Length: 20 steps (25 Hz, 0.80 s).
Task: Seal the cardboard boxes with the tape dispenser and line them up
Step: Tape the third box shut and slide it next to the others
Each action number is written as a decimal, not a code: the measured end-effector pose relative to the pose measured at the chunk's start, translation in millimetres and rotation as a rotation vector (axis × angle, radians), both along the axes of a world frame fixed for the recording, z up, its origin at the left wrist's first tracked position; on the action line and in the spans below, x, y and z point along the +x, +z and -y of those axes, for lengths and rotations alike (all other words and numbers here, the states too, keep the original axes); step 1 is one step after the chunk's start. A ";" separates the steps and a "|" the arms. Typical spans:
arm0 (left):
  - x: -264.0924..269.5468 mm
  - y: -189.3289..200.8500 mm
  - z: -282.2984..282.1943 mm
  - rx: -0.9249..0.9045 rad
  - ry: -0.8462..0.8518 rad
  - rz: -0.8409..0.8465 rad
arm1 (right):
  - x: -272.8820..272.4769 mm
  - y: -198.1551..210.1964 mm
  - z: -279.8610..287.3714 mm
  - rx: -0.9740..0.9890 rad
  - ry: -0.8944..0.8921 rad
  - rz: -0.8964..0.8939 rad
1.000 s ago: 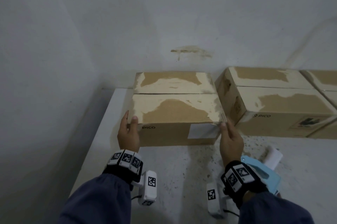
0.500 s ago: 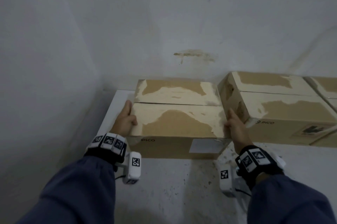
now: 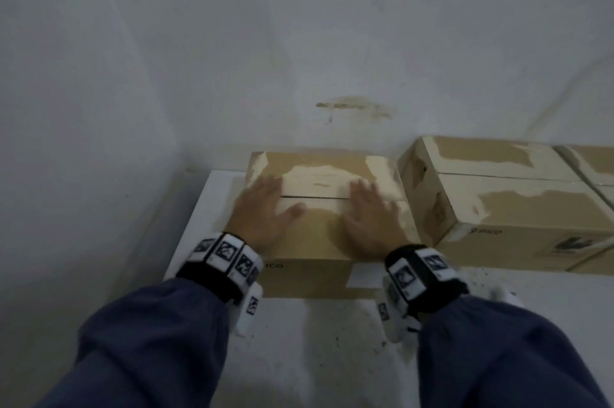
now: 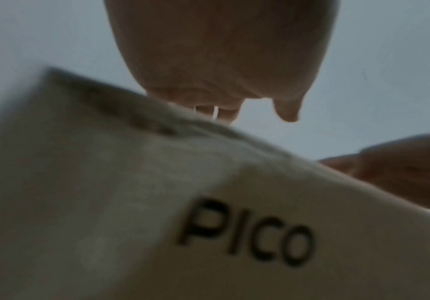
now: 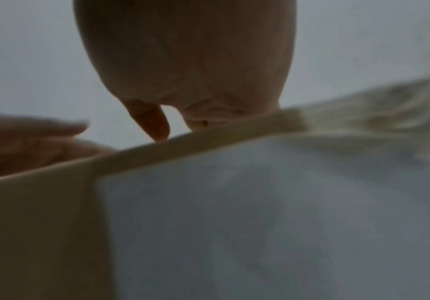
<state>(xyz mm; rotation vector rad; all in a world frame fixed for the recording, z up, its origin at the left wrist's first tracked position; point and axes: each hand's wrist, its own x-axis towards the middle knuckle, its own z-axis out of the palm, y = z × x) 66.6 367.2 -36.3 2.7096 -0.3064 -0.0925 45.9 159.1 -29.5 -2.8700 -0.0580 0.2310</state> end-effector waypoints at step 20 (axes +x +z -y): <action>1.1 -11.2 -23.0 -0.508 0.206 -0.219 | 2.5 -29.2 67.2 0.052 -0.004 0.041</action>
